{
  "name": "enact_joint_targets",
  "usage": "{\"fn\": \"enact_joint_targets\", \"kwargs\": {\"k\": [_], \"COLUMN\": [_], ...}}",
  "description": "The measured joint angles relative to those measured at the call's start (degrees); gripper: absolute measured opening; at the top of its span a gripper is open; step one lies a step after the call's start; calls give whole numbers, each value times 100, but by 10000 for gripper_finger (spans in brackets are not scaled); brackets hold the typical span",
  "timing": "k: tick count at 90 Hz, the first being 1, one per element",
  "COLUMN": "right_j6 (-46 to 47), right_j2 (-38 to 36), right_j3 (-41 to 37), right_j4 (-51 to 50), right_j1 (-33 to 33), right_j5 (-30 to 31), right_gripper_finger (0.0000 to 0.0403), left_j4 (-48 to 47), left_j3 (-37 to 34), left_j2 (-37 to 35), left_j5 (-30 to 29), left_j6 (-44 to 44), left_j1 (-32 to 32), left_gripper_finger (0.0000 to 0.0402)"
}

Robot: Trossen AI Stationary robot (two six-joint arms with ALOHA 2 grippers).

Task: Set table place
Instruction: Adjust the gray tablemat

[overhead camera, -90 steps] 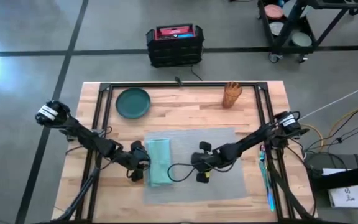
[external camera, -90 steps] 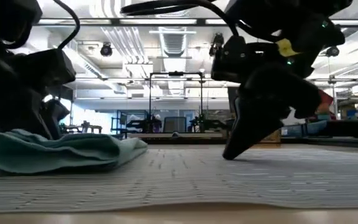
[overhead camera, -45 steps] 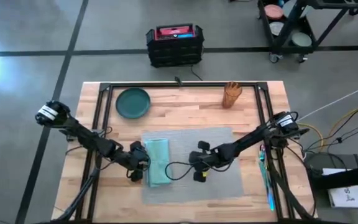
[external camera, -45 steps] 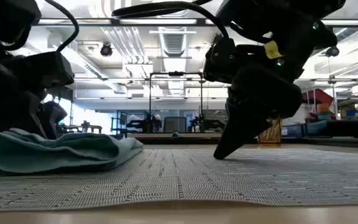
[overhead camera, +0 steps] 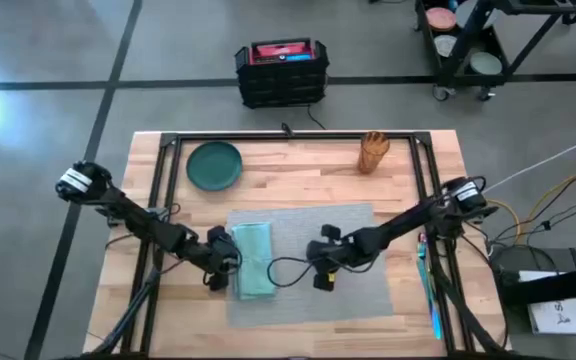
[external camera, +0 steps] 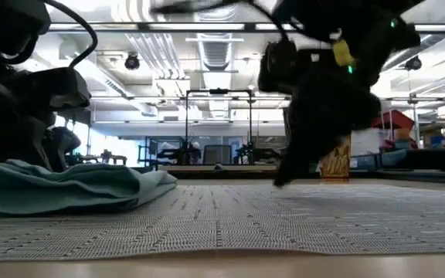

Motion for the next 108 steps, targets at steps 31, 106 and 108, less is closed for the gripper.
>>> {"fn": "enact_joint_targets", "kwargs": {"k": [31,106,108], "right_j6": [-9,892,886], "right_j2": [-114,244,244], "right_j3": [-9,-25,-25], "right_j4": [-1431,-551,-532], "right_j1": [8,64,65], "right_j5": [-315,-230,-231], "right_gripper_finger": [16,16,16], "left_j4": [-643,-1508,-1516], "left_j3": [136,97,95], "left_j2": [-516,-567,-598], "left_j5": [105,400,404], "left_j6": [59,-387,-391], "left_j1": [-9,-57,-57], "left_gripper_finger": [115,115,115]}}
